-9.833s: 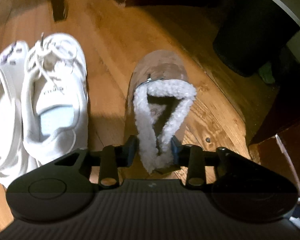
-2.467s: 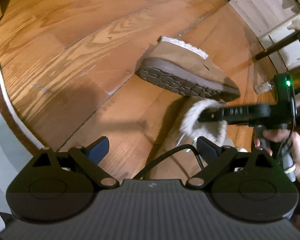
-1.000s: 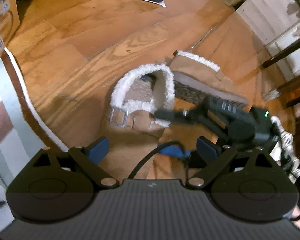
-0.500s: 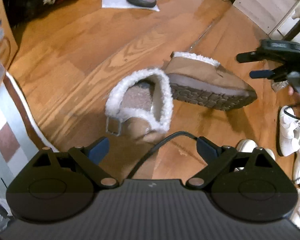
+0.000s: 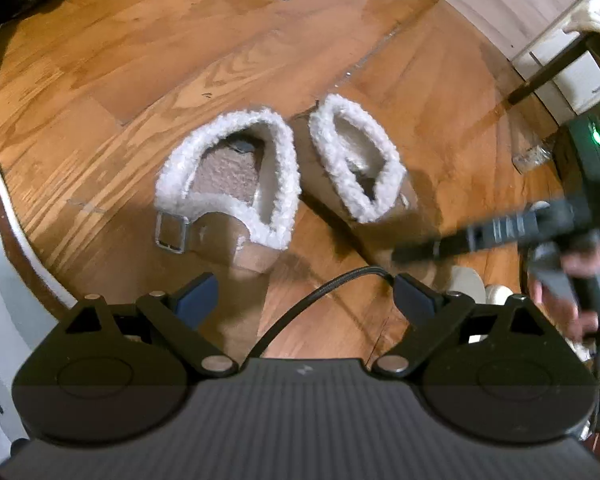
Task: Organize scattered shoes
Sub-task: 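Push the two tan slippers together with the right gripper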
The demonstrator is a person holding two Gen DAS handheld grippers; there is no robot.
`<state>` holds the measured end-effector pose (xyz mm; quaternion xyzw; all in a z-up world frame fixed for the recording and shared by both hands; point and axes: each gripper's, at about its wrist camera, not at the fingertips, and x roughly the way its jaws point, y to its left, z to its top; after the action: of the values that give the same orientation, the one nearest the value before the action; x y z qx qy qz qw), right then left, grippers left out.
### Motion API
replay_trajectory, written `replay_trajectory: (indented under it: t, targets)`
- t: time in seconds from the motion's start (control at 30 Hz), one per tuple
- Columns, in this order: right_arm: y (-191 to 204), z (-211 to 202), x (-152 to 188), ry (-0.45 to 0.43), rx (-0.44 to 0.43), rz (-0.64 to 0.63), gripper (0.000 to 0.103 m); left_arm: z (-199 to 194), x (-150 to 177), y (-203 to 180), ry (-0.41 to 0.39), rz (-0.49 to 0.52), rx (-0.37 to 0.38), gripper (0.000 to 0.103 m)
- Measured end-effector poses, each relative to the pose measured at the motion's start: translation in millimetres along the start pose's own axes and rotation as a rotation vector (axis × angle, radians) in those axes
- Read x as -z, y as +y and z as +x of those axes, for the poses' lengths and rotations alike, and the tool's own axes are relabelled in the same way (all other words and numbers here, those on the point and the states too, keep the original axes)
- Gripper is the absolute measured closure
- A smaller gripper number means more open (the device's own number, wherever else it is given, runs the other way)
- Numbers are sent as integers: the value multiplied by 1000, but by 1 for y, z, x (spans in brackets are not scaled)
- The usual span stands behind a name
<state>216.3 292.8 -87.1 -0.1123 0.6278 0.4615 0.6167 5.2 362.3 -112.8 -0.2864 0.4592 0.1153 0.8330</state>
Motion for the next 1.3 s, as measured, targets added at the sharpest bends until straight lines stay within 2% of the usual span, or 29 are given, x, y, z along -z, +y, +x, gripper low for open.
replay_trajectory:
  t: [0.1,0.2,0.3,0.33,0.37,0.5,0.57,0.6,0.63,0.67,0.73,0.87,0.97,1.0,1.07,1.1,1.17,1.3]
  targets:
    - [-4,-19,-2,-101,1,10,20,1,2,-4,-5,28,0,8]
    - [-11,-23,-13,-165,108,-36,13,-2,2,-2,-15,27,2,8]
    - [-12,-5,-16,-128,216,-133,11,-7,1,9,-26,-12,15,8]
    - [-12,2,-17,-116,243,-161,5,-8,1,14,-27,-28,18,8]
    - [-13,6,-18,-119,231,-158,1,-8,1,18,-29,-44,22,8]
    - [-14,25,-28,-112,147,-126,0,-11,0,36,-34,-107,34,8]
    - [-14,36,-33,-114,174,-104,1,-12,0,45,-36,-139,40,8]
    - [-12,43,-34,-109,212,-105,3,-12,-1,49,-38,-154,43,8]
    - [-9,50,-34,-105,251,-103,13,-13,-1,54,-39,-170,46,8]
    - [-7,50,-35,-111,294,-65,29,-14,-1,58,-40,-186,49,8]
    - [-4,50,-37,-121,373,14,42,-14,-1,61,-44,-196,52,8]
    - [-26,36,-26,-144,204,346,62,-15,-2,61,-51,-198,56,8]
    - [-43,25,-17,-159,70,593,64,-17,-1,63,-55,-208,60,8]
    - [-50,30,-6,-149,3,666,64,-18,-1,64,-58,-212,58,8]
    - [-50,35,21,-154,-48,747,65,-19,-1,66,-61,-215,51,8]
    - [-49,38,35,-158,-70,783,65,-19,-2,65,-61,-214,46,8]
    - [-34,33,55,-208,-44,775,65,-20,-2,65,-60,-209,36,8]
    - [-19,27,95,-283,-31,869,65,-30,-3,63,-79,-198,22,8]
